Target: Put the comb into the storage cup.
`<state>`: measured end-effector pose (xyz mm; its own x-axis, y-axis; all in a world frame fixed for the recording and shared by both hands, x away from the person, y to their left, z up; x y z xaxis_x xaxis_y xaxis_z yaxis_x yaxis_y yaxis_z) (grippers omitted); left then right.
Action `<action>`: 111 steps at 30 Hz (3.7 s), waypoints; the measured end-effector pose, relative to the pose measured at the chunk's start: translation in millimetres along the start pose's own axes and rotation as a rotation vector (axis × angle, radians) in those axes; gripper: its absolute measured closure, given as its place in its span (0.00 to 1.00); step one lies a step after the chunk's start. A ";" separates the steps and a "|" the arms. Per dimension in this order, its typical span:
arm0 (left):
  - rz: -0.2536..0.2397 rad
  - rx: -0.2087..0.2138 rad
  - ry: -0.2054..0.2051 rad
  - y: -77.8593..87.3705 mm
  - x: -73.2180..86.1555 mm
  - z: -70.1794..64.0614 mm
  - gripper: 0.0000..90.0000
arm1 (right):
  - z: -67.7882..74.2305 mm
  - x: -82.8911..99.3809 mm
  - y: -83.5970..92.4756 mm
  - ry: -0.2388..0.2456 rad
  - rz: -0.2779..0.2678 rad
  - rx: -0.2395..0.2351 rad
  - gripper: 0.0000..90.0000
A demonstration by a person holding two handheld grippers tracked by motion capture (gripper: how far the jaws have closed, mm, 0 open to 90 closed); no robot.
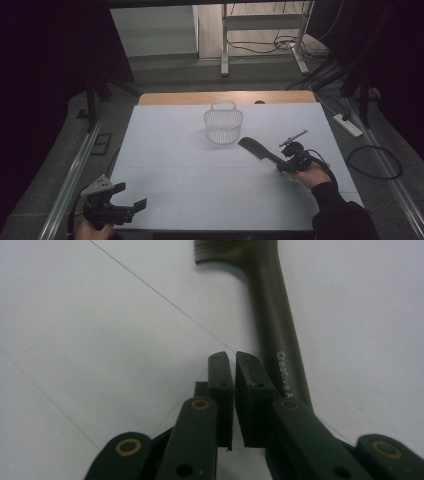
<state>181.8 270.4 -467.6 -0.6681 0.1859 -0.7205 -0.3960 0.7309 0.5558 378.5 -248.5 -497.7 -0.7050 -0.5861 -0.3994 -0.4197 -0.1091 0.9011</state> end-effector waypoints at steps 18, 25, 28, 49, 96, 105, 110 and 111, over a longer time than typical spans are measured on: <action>0.003 0.001 0.003 -0.6 -0.2 0.3 0.00 | 2.2 -12.2 19.3 0.012 -0.087 0.066 0.57; 0.003 0.001 0.004 -0.6 -0.1 0.4 0.00 | 2.0 -18.2 21.8 0.014 -0.092 0.092 0.36; 0.003 0.002 0.005 -0.7 -0.1 0.5 0.00 | 0.2 -19.9 20.6 0.010 -0.085 0.097 0.26; 0.004 0.006 0.009 -0.5 -0.2 1.4 0.00 | -18.1 -24.5 11.4 -0.034 -0.086 0.105 0.00; 0.005 0.005 0.008 -0.7 -0.2 0.9 0.00 | -1.8 -22.3 -19.8 0.114 0.054 0.075 0.46; 0.008 0.003 0.007 -0.8 -0.3 0.9 0.00 | -1.2 -24.0 -16.7 0.116 0.060 0.084 0.80; 0.008 0.002 0.007 -0.8 -0.3 0.9 0.00 | -2.0 -22.7 -16.4 0.093 0.055 0.079 0.80; 0.007 0.002 0.008 -0.7 -0.4 1.0 0.00 | -2.5 -21.9 -16.6 0.089 0.047 0.078 0.80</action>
<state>182.9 270.4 -468.1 -0.6756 0.1861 -0.7134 -0.3898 0.7311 0.5599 402.3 -235.8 -503.6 -0.6729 -0.6583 -0.3374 -0.4332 -0.0190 0.9011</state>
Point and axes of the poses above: each handheld gripper's, and its own axes: y roughly backward along the jaws, x roughly out of its underside, z roughly to its left, the point moved 1 cm from there along -y, roughly forward along the jaws, and after that the axes turned 15 degrees about x, right-handed, at the moved point
